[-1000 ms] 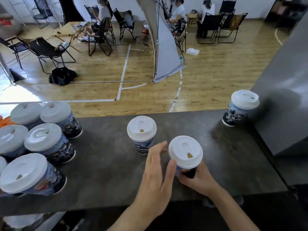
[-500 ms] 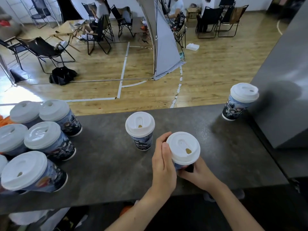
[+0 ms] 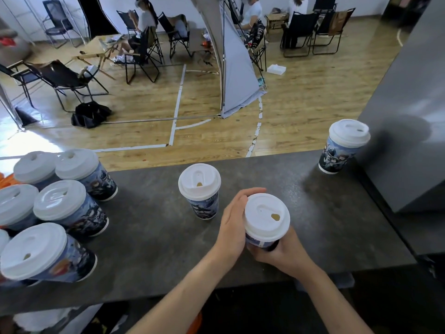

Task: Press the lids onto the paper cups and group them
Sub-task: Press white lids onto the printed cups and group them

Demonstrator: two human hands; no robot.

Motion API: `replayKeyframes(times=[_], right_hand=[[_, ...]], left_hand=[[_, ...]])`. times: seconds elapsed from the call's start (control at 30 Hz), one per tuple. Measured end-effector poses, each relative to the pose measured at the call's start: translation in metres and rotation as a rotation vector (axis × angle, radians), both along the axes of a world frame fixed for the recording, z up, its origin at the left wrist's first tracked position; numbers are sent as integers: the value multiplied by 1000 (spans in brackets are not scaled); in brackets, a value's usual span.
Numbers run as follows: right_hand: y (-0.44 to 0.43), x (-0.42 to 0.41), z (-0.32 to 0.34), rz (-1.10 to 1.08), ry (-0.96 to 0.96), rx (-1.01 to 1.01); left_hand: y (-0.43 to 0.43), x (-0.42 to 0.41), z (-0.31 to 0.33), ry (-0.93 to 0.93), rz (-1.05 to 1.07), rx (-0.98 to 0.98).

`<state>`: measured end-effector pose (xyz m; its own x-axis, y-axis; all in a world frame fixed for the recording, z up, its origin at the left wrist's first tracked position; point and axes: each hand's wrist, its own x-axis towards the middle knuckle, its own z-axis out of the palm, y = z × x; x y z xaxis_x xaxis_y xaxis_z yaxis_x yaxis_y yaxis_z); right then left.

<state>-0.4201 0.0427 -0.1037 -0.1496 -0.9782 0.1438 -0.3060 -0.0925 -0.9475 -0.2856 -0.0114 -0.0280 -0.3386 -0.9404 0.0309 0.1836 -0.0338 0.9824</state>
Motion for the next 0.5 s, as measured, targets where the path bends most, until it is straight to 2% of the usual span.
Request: replayKeyframes(times=[0.2,0.3,0.37,0.5], right_hand=[[-4,1,-3,25,-15,-6],[-4,6,-1,-34,-28,14],[-3,6,-2,-61,-27,12],[-3,2,-4,-44,12,20]], left_hand=[[13,-6,-11,46,196,-68],[18,-8,-13,22,245,-75],[13,-9,-10,20,228,-37],[-4,-5,0,16,23,47]])
